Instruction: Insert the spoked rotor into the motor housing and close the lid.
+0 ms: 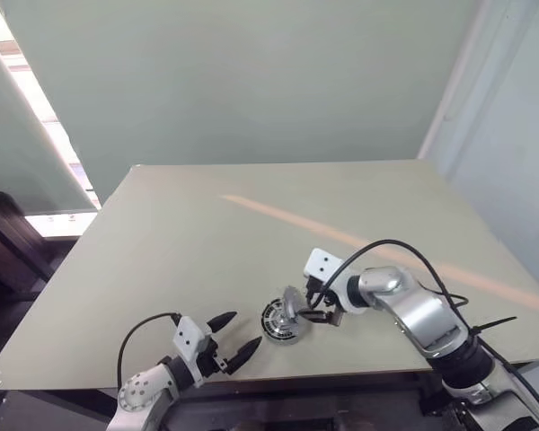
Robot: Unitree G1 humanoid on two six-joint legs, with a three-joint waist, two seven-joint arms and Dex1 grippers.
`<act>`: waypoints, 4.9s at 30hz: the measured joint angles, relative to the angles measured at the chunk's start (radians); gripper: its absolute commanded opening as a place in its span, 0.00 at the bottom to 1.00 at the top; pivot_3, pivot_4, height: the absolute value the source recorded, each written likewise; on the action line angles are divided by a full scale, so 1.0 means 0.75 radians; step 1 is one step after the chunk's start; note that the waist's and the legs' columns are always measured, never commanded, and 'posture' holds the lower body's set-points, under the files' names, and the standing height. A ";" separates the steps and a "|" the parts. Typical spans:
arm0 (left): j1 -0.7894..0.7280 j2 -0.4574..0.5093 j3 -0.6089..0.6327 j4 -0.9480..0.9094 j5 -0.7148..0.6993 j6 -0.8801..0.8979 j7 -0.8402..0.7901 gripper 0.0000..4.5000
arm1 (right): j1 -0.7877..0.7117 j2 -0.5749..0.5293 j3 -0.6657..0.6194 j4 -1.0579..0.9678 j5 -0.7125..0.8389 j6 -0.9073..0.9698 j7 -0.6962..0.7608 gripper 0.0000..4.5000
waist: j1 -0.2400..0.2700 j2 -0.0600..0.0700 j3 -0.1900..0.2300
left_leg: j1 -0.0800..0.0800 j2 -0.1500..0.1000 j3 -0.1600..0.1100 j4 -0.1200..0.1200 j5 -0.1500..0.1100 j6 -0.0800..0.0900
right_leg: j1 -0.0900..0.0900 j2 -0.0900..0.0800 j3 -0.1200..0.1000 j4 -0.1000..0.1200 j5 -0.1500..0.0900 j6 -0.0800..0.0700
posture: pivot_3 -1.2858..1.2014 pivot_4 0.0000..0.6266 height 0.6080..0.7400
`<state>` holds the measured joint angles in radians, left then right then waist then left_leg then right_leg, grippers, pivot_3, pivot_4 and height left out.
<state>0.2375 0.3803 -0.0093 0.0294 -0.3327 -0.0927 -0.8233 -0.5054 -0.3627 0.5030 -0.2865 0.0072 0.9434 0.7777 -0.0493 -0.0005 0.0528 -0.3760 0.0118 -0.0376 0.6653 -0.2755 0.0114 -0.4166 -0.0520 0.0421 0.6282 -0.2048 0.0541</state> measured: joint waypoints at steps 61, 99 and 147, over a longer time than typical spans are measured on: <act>-0.002 0.060 -0.003 -0.042 -0.001 0.073 -0.061 0.00 | 0.298 0.165 -0.244 0.599 0.283 -0.951 0.192 1.00 | 0.000 -0.001 -0.001 | 0.015 0.000 0.001 0.003 0.000 0.000 | 0.015 0.001 0.002 0.003 -0.001 -0.002 | 0.52 0.00 1.00; 0.026 0.056 -0.006 -0.054 -0.001 0.073 -0.061 0.00 | 0.157 0.203 -0.084 0.497 0.077 -0.510 -0.003 0.71 | 0.000 0.000 -0.002 | 0.019 0.000 0.002 0.007 0.000 -0.001 | 0.012 0.001 0.004 0.014 -0.002 -0.003 | 0.52 0.00 1.00; 0.024 -0.007 -0.033 -0.044 0.006 0.049 -0.061 0.00 | 0.082 0.338 -0.026 0.419 0.070 -0.064 -0.296 0.71 | -0.001 -0.001 -0.003 | 0.019 0.001 0.002 0.005 0.000 -0.001 | 0.009 0.001 0.003 0.014 -0.002 -0.003 | 0.52 0.00 1.00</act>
<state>0.2555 0.3753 -0.0343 -0.0038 -0.3279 -0.0557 -0.8688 -0.4440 -0.1092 0.4834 0.0276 0.0593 0.8955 0.5559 -0.0501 -0.0012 0.0502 -0.3619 0.0128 -0.0363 0.6689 -0.2753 0.0108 -0.4095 -0.0510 0.0446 0.6386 -0.2066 0.0516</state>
